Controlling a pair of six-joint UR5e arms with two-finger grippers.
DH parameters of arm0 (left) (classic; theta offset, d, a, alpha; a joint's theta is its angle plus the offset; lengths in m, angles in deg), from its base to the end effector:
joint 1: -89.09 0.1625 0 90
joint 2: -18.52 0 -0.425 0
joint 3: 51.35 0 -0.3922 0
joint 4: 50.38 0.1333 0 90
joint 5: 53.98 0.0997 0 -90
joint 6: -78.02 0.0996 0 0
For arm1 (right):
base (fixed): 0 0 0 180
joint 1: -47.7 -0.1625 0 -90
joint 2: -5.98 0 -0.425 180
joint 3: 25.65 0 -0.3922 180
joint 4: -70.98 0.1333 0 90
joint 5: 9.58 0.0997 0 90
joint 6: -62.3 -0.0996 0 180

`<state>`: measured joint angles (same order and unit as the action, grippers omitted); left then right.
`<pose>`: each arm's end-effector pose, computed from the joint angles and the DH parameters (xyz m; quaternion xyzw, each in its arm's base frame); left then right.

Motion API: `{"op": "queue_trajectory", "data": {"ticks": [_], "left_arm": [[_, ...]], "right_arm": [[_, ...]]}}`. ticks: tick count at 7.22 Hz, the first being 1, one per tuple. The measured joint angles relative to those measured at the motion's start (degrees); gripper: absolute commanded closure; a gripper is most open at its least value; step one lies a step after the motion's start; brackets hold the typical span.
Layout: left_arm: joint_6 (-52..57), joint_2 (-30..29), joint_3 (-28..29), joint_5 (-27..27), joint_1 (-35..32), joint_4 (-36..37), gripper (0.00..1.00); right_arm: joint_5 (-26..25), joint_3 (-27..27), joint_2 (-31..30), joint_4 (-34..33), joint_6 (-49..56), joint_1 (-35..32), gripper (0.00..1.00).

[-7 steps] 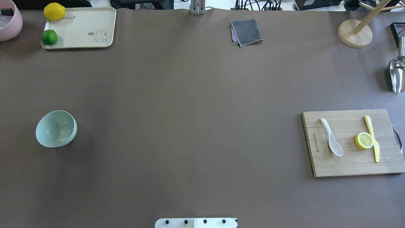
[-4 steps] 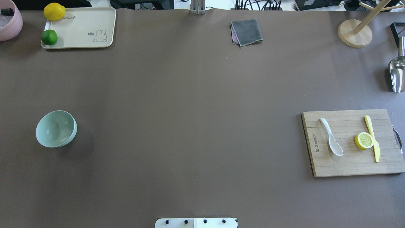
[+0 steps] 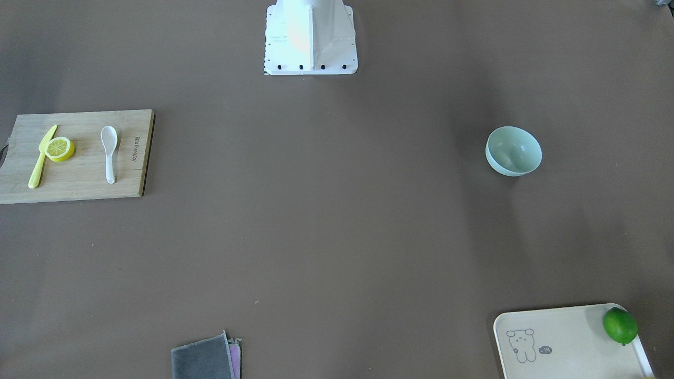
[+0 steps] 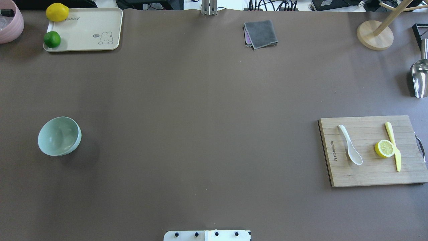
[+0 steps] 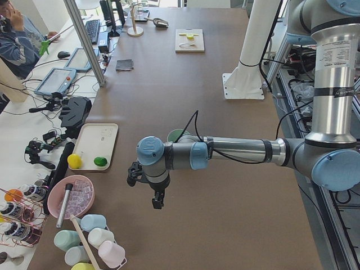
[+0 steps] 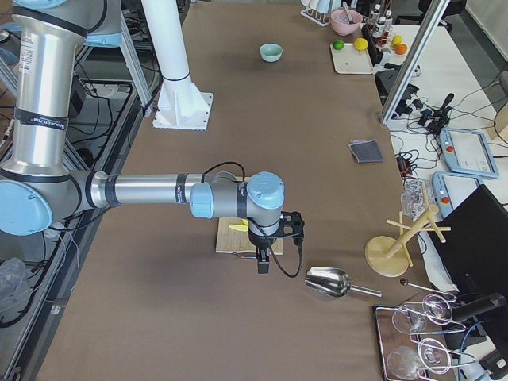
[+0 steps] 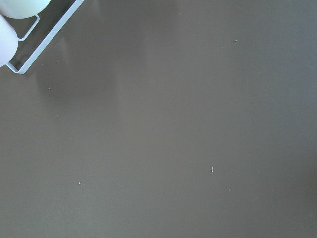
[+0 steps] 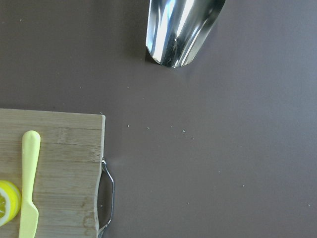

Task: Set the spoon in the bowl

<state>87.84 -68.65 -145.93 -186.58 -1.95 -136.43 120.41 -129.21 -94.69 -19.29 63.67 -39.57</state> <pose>-0.0744 -0.4666 0.6521 0.0166 0.3632 0.0644 0.9293 0.0494 -0.4189 0.6320 0.0174 -0.3421 -0.0414 0.9386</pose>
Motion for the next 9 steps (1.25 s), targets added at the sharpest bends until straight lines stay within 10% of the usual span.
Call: {"op": "queue_trajectory", "data": {"ticks": [9], "left_arm": [[0.20,0.14,-2.59,-0.32,-0.12,-2.74,0.02]], "right_arm": [[1.14,-0.08,0.28,0.07,0.01,0.00,0.00]]}}
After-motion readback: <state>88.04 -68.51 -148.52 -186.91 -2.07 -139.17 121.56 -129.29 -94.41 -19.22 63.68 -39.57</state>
